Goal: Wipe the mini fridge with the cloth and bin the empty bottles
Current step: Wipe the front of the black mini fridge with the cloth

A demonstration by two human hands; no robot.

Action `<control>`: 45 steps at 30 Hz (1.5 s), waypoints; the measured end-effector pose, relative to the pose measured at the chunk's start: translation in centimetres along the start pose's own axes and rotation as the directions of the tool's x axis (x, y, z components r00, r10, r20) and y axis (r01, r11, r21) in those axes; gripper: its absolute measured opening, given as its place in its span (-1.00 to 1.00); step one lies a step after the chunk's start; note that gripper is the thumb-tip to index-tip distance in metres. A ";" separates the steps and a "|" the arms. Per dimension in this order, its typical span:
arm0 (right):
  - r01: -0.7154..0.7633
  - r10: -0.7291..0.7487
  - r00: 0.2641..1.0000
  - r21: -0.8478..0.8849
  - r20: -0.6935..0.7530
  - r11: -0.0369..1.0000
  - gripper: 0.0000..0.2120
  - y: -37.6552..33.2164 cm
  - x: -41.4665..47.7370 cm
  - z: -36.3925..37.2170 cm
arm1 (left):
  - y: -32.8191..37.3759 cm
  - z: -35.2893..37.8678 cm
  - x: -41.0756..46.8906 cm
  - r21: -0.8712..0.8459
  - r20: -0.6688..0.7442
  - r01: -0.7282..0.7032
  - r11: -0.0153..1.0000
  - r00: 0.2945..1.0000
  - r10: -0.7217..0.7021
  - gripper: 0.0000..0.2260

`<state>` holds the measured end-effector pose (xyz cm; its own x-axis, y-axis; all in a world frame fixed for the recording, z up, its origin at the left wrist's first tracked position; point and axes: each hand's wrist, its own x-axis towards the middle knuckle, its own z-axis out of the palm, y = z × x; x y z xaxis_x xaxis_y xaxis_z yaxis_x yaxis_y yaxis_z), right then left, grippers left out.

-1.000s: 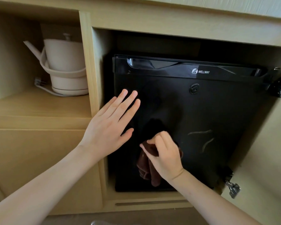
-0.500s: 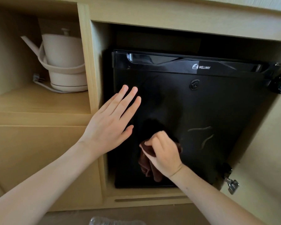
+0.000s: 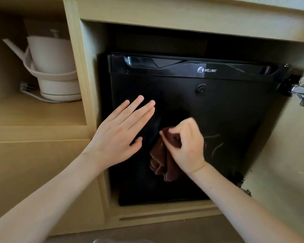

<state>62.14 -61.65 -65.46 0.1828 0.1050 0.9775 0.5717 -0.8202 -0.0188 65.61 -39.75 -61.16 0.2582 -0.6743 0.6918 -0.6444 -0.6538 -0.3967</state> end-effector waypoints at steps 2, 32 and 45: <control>0.060 -0.057 0.989 -0.014 0.133 0.998 -0.75 -0.3 -2.5 0.4 | 0.0 -0.1 0.1 -0.010 0.000 0.014 1.000 1.000 -0.014 -0.28; -0.650 0.644 0.759 0.150 0.095 0.745 -0.78 -2.9 3.3 -4.6 | -0.2 -1.7 0.3 -0.051 0.131 0.030 0.998 0.991 -0.024 -0.21; -0.740 0.930 0.321 0.567 -0.176 0.363 -0.74 -1.6 10.5 -9.3 | -0.4 -0.9 0.0 -0.062 0.068 0.007 0.998 0.998 -0.002 -0.28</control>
<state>55.71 -64.45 -53.18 0.4498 -0.8285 0.3335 0.5253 -0.0566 -0.8490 65.21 -39.21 -60.43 0.3082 -0.6945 0.6501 -0.6858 -0.6358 -0.3542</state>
